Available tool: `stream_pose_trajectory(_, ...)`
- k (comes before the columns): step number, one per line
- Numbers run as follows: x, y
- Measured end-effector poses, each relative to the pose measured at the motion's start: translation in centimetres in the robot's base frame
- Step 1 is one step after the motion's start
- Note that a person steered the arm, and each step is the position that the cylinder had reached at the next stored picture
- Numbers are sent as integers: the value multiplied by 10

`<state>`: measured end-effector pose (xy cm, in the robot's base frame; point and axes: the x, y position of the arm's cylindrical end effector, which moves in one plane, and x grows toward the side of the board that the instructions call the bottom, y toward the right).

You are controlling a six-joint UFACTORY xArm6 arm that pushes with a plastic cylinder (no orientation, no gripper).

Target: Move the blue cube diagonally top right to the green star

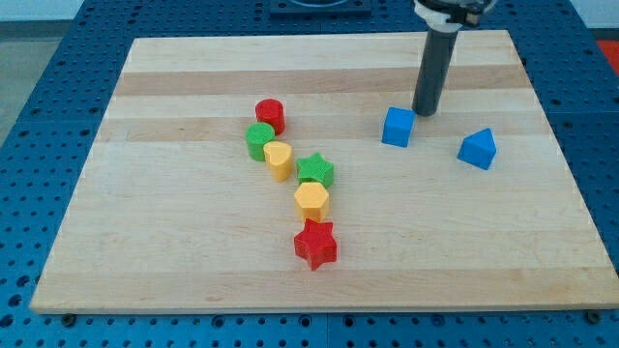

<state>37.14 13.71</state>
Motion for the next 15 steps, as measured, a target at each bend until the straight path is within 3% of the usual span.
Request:
stream_pose_trajectory(1, 34, -2)
stream_pose_trajectory(3, 45, -53)
stream_pose_trajectory(6, -16, -24)
stream_pose_trajectory(7, -64, -67)
stream_pose_trajectory(9, -65, -96)
stream_pose_trajectory(11, -80, -80)
stream_pose_trajectory(13, -72, -52)
stream_pose_trajectory(14, -53, -52)
stream_pose_trajectory(15, -6, -52)
